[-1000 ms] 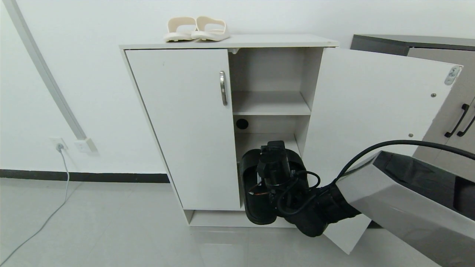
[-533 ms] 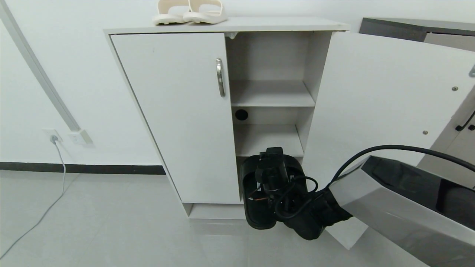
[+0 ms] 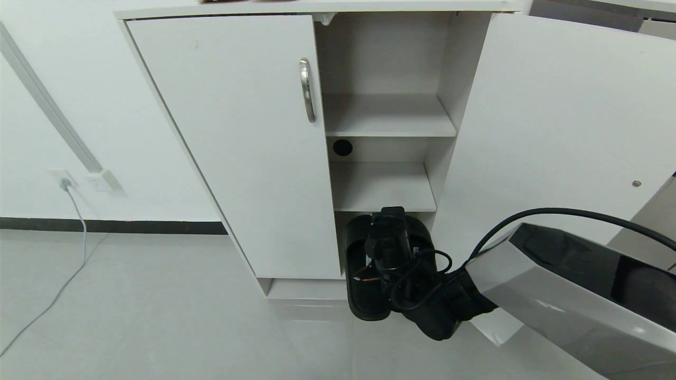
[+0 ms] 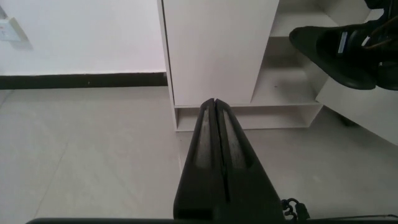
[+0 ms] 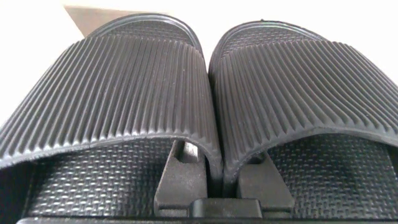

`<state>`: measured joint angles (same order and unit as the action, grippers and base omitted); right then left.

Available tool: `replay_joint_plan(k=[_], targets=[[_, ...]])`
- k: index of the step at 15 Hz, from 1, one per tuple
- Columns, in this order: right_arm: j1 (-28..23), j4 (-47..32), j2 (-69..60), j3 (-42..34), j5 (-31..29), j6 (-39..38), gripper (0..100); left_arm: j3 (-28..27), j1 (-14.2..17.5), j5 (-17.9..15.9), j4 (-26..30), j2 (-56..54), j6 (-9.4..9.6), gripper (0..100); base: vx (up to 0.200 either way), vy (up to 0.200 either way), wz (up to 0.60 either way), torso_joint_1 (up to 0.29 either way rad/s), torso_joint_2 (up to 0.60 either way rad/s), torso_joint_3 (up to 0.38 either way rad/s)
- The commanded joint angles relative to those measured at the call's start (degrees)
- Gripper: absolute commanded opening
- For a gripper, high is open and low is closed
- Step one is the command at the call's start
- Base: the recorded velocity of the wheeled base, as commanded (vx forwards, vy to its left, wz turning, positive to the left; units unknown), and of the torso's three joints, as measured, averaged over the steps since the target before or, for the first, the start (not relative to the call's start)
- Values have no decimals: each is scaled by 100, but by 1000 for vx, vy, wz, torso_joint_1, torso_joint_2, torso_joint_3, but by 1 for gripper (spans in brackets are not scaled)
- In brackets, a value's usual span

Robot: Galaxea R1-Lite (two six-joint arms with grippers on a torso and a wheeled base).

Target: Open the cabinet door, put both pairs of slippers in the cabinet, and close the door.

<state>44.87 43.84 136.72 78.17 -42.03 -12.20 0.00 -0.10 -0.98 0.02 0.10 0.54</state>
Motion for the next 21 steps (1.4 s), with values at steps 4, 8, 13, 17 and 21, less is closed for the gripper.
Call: replay_joint_plan(k=[4,8,13,17,21], targets=[[-102,986,303,-82,-7,306,0,0,1,1,-2,-1,-10,0,0,0,0,0,0,0],[-163,1153,338,-82,-15,438,0,0,1,1,-2,-1,-10,0,0,0,0,0,0,0],[-190,1153,303,-100,-33,614,0,0,1,1,-2,8,-1,0,0,0,0,0,0,0],[-190,1153,303,-91,-42,631,0,0,1,1,-2,8,8,0,200,0,0,-4,0,4],[-190,1153,268,-82,-59,667,0,0,1,1,-2,8,8,0,200,0,0,8,2,-2]])
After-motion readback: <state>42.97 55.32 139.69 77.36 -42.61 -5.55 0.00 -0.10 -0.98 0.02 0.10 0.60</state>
